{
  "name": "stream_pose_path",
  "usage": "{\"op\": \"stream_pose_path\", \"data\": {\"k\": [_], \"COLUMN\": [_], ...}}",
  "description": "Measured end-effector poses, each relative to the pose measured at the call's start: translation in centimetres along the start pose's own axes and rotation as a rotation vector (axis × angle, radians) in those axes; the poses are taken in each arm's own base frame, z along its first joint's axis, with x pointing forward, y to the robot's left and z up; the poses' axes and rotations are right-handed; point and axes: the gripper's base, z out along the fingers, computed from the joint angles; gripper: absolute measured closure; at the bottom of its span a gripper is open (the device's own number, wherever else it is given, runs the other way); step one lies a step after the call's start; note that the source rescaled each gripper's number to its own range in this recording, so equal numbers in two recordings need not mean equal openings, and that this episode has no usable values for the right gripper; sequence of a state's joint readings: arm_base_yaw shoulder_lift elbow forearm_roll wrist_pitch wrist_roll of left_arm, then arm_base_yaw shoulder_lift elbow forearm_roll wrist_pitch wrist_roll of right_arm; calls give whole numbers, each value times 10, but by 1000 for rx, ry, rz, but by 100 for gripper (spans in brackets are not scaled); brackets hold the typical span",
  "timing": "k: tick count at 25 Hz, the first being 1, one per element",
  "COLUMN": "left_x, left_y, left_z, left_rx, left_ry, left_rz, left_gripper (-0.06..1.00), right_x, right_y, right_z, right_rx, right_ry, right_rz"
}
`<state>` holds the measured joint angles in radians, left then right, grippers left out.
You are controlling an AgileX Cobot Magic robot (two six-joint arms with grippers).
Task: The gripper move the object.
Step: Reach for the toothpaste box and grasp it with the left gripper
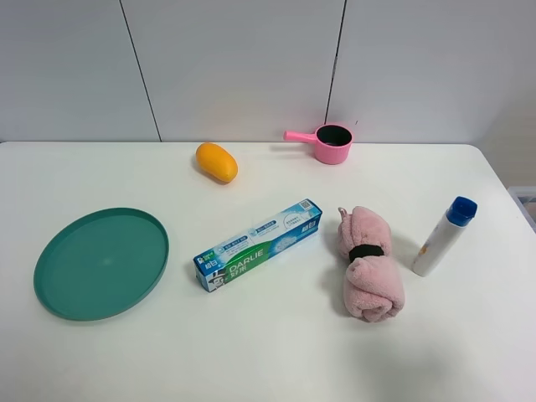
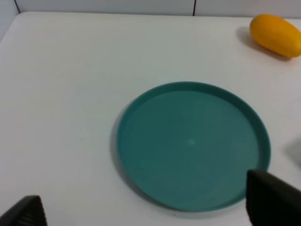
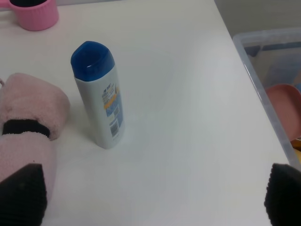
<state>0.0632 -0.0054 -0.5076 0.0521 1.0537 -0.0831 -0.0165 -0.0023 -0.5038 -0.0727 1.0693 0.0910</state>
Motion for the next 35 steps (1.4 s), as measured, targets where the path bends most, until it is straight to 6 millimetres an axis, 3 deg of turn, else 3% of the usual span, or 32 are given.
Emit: {"op": "stream_pose_path", "data": {"k": [35], "left_x": [0], "left_y": [0], "left_z": [0], "left_rx": [2], "left_ry": [0], "left_rz": [7], "left_gripper": [21], "right_x": [0], "right_y": [0], "right_z": [0], "right_rx": [0], "right_ry": [0], "right_rz": [0]}}
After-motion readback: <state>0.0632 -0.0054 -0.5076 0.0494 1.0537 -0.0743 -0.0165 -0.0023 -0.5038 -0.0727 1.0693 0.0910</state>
